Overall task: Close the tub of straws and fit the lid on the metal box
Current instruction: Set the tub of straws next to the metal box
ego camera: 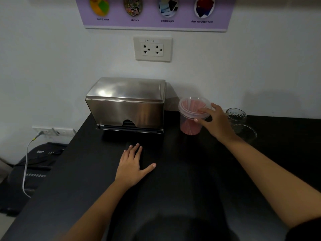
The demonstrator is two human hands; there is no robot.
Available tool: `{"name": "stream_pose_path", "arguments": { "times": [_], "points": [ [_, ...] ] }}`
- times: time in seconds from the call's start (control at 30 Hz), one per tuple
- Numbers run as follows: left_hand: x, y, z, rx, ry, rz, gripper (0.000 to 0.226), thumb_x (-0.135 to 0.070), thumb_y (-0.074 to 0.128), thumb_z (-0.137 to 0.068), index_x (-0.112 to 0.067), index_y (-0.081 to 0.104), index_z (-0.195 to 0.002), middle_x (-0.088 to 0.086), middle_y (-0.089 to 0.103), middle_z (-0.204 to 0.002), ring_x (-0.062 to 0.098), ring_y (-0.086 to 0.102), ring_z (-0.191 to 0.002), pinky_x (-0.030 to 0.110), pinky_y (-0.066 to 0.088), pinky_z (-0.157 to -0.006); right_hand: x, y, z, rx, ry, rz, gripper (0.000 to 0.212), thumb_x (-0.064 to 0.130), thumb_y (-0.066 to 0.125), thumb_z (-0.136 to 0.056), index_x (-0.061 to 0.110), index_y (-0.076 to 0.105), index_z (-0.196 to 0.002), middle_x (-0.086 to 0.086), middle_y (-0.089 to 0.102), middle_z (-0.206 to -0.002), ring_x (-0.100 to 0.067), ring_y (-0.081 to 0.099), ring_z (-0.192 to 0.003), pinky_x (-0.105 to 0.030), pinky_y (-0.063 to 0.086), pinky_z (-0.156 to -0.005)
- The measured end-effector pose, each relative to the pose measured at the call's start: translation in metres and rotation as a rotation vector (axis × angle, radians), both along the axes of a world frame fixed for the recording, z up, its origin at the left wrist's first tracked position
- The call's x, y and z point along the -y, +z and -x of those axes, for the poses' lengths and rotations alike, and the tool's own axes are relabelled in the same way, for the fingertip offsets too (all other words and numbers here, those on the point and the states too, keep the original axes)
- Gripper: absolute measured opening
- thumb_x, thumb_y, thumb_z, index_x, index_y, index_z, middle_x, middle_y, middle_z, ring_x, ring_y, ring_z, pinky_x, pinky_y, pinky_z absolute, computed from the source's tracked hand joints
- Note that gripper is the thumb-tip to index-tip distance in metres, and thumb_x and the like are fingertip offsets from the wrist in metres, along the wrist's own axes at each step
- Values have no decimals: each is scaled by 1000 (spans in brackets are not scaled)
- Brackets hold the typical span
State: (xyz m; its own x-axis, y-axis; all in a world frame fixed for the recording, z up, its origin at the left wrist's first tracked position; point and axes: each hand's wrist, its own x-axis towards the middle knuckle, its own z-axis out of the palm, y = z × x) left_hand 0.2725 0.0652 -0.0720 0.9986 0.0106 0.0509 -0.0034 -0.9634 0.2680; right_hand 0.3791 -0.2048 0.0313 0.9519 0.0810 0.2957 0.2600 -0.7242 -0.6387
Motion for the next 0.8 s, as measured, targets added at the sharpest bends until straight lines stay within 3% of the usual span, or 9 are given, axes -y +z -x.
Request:
{"name": "stream_pose_path", "arguments": {
  "times": [0.23,0.8],
  "points": [
    [0,-2,0,10,1,0,127,-92,-8,-50,-12,24,-144,3,23,-155,21,11,-144,35,5,-117,-2,1,2,2,-8,21,49,25,70,-77,12,56,-122,-21,31,-144,-31,32,-132,-34,28,-105],
    [-1,-3,-1,16,0,1,112,-85,12,-60,-12,23,-144,3,22,-155,20,10,-145,35,3,-117,-1,1,5,-14,-18,50,45,25,67,-80,12,57,-122,-21,31,-144,-33,34,-131,-38,29,-106]
  ]
}}
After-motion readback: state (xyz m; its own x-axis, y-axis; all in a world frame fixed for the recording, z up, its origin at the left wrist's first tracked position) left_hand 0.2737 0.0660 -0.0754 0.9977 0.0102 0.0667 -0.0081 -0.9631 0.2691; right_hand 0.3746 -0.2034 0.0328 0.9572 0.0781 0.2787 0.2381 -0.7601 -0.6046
